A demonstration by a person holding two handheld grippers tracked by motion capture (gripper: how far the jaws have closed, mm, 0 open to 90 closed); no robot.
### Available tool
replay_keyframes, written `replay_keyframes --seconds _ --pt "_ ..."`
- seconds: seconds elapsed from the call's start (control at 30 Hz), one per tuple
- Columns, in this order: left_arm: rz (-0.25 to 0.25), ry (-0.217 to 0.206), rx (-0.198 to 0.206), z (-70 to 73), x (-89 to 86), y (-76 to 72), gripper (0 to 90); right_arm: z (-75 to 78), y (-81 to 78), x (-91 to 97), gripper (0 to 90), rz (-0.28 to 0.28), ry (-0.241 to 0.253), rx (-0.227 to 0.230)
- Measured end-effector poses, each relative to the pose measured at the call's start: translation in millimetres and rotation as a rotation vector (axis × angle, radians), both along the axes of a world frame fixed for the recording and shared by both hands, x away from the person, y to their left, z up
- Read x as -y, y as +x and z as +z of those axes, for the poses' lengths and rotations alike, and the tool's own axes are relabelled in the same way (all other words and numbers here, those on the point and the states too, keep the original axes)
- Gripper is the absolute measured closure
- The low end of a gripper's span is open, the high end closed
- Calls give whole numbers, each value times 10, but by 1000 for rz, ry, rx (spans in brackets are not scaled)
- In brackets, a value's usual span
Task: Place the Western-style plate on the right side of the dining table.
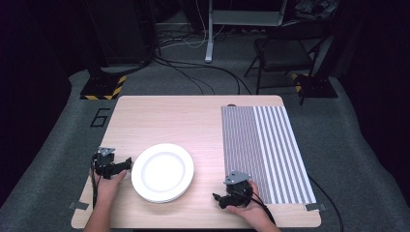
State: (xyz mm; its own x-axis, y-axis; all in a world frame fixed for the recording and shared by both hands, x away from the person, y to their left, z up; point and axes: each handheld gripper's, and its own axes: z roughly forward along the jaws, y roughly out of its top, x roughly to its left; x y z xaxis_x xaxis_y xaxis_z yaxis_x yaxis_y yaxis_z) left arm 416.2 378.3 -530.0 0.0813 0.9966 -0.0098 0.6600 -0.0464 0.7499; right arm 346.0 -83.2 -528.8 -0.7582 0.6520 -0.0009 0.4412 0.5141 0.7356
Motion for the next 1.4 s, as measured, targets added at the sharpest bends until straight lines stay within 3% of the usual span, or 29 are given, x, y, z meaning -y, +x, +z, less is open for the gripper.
replay_keyframes --seconds 0.9,1.03,1.13,1.27,1.4 --pt "-9 -4 2 1 4 -18 183 0 -3 -4 149 -11 3 4" --pt "-18 -6 8 9 4 -33 231 1 -5 -5 160 -19 5 4" --pt "-18 -19 -8 50 -22 -57 338 7 -9 -11 178 -36 5 -1" --pt "-1 -48 4 104 -57 -115 350 29 -1 -7 241 -58 8 -8" --pt "4 -66 5 151 -66 -177 373 46 34 -16 275 -80 43 -33"
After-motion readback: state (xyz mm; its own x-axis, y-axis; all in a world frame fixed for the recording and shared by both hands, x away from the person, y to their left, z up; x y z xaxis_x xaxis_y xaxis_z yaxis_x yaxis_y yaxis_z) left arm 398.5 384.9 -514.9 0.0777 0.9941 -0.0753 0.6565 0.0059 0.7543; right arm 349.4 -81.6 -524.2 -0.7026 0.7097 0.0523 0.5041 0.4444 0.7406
